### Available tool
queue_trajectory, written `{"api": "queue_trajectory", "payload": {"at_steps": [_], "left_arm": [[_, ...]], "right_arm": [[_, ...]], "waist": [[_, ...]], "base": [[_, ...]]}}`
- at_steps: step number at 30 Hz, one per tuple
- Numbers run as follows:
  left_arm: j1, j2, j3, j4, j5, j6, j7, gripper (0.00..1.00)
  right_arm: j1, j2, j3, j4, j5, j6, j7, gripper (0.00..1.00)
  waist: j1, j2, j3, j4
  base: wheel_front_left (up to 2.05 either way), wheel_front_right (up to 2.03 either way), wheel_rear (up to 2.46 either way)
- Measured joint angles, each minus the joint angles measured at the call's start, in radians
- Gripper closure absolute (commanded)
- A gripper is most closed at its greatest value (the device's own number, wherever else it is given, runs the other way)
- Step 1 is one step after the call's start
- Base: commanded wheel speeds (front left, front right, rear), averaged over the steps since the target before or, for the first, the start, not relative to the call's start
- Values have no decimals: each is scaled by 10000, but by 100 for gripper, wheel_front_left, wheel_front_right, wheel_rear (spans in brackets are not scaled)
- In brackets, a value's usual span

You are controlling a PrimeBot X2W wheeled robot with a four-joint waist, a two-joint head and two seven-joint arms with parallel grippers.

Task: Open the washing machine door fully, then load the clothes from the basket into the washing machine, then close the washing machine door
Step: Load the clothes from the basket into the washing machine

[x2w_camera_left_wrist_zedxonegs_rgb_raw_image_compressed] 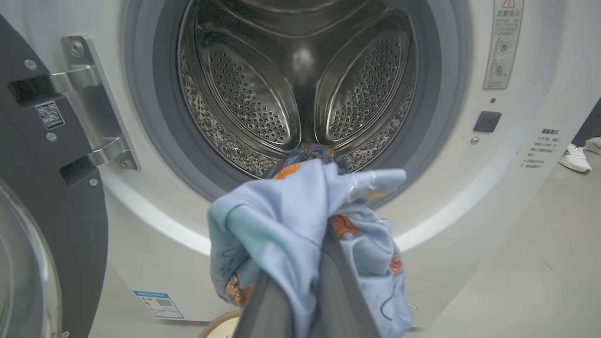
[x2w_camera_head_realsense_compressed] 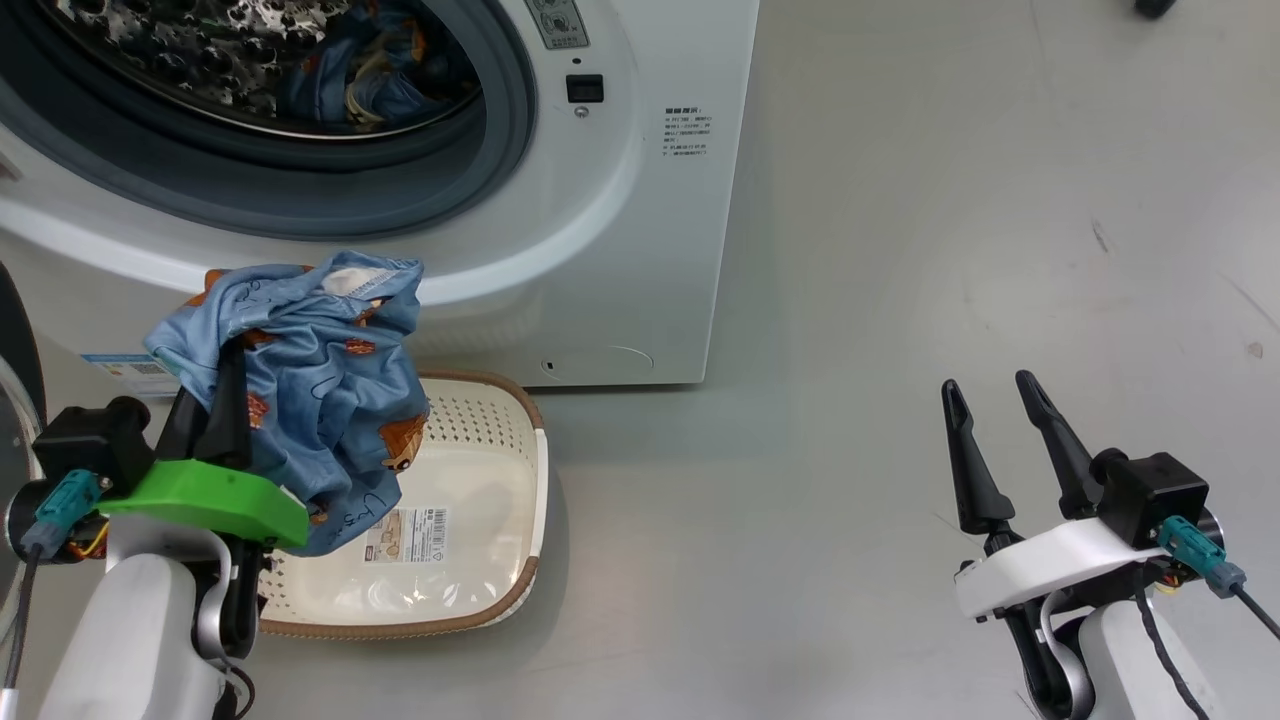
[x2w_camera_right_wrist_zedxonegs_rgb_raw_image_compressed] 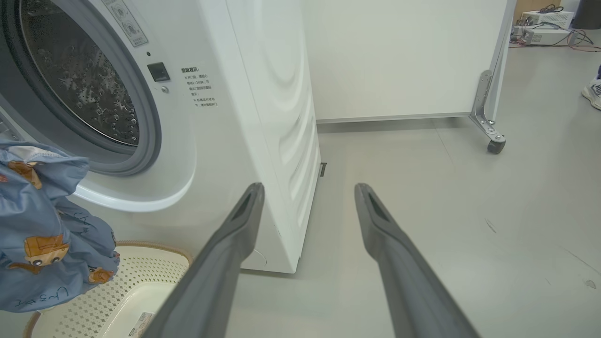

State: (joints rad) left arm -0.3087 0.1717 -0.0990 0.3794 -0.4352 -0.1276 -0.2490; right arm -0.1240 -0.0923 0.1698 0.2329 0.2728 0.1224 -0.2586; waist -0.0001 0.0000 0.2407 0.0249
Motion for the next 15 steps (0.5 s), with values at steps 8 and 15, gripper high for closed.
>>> {"api": "queue_trajectory", "payload": {"at_steps": [8, 15], "left_arm": [[610, -40, 345, -1016, 477, 2, -2, 100], [1413, -209, 616, -1501, 771, 8, -2, 100]], "right_arm": [[358, 15, 0, 86, 2, 0, 0, 0], [608, 19, 2, 138, 0, 0, 0, 0]], "waist": [[0, 0, -682, 29], [0, 0, -1226, -1]], "base": [[0, 0, 0], [0, 0, 0]]}}
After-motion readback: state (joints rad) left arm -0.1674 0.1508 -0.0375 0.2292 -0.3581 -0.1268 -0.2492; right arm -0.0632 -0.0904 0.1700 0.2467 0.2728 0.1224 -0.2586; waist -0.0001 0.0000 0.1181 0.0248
